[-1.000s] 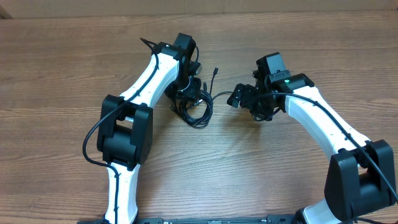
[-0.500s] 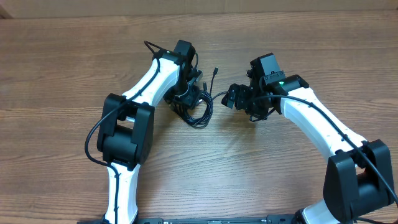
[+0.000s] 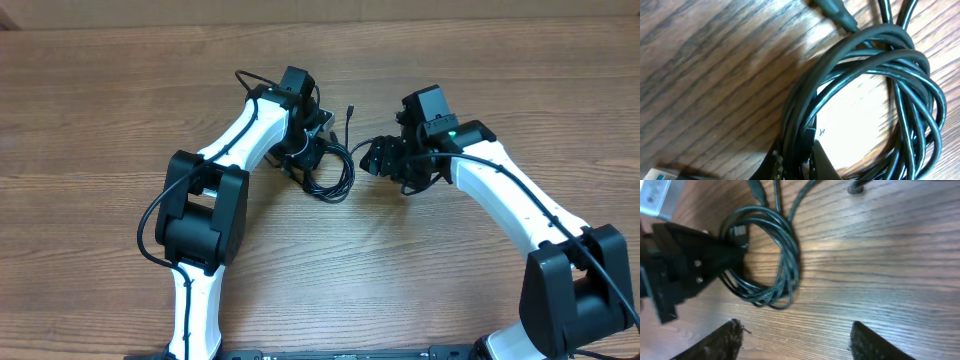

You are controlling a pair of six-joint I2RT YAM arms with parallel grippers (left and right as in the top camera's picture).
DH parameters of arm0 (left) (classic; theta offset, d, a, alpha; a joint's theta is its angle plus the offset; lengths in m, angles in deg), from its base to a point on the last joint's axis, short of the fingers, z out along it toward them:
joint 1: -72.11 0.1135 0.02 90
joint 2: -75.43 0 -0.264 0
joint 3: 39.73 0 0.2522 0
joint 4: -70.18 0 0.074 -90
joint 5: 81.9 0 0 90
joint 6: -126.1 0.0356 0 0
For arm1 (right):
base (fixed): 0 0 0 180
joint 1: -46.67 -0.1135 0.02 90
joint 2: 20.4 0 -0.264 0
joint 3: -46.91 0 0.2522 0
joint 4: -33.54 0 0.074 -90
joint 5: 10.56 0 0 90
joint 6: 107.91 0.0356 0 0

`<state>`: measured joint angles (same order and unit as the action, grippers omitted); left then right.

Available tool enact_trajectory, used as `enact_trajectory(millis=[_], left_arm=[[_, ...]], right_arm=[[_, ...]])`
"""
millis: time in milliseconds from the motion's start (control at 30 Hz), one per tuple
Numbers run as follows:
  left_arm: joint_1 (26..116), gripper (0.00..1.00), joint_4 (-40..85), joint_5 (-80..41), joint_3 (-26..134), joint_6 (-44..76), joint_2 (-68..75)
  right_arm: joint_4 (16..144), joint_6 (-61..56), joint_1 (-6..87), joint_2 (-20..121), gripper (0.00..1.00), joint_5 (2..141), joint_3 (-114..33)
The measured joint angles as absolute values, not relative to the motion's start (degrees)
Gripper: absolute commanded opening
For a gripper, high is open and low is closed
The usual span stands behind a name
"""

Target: Untangle cables

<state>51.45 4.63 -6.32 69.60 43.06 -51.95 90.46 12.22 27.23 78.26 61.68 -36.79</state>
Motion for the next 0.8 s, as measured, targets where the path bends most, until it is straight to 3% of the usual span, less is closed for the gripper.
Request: enact_trajectory(millis=[33, 67, 167, 333, 467, 700, 733, 800], left_arm=[[51.45, 0.60, 5.05, -6.54, 69.56, 42.36, -51.95], [51.45, 0.63, 5.40, -6.84, 69.51, 41.68, -51.97], [51.45, 0.53, 5.68, -7.58, 69.51, 40.15, -51.62], [51.47, 0.61, 4.85, -3.83, 69.62, 36.37, -51.57], [51.97, 0.68, 2.67, 0.20, 70.19, 33.79, -51.55], [54.27, 0.66, -1.35, 0.22, 73.05, 29.75, -51.55], [54.48, 0.70, -2.64, 0.13, 74.39, 28.44, -51.55], [54.99, 1.00, -5.29, -0.02, 77.45, 26.10, -51.42]], right_arm=[[89.98, 12.33, 26.82, 78.26, 0.58, 61.70, -36.79], [88.67, 12.27, 25.83, 78.26, 0.51, 61.70, -36.74], [85.96, 12.48, 23.76, 78.26, 0.42, 61.81, -36.59], [81.43, 12.29, 19.58, 78.52, 0.35, 61.68, -36.48], [77.04, 12.24, 16.74, 78.56, 0.38, 61.70, -35.85], [73.22, 10.19, 12.92, 80.33, 0.50, 61.65, -35.82], [72.89, 10.06, 12.52, 80.99, 0.52, 61.65, -35.82], [72.43, 9.75, 12.30, 82.06, 0.55, 61.65, -35.82]])
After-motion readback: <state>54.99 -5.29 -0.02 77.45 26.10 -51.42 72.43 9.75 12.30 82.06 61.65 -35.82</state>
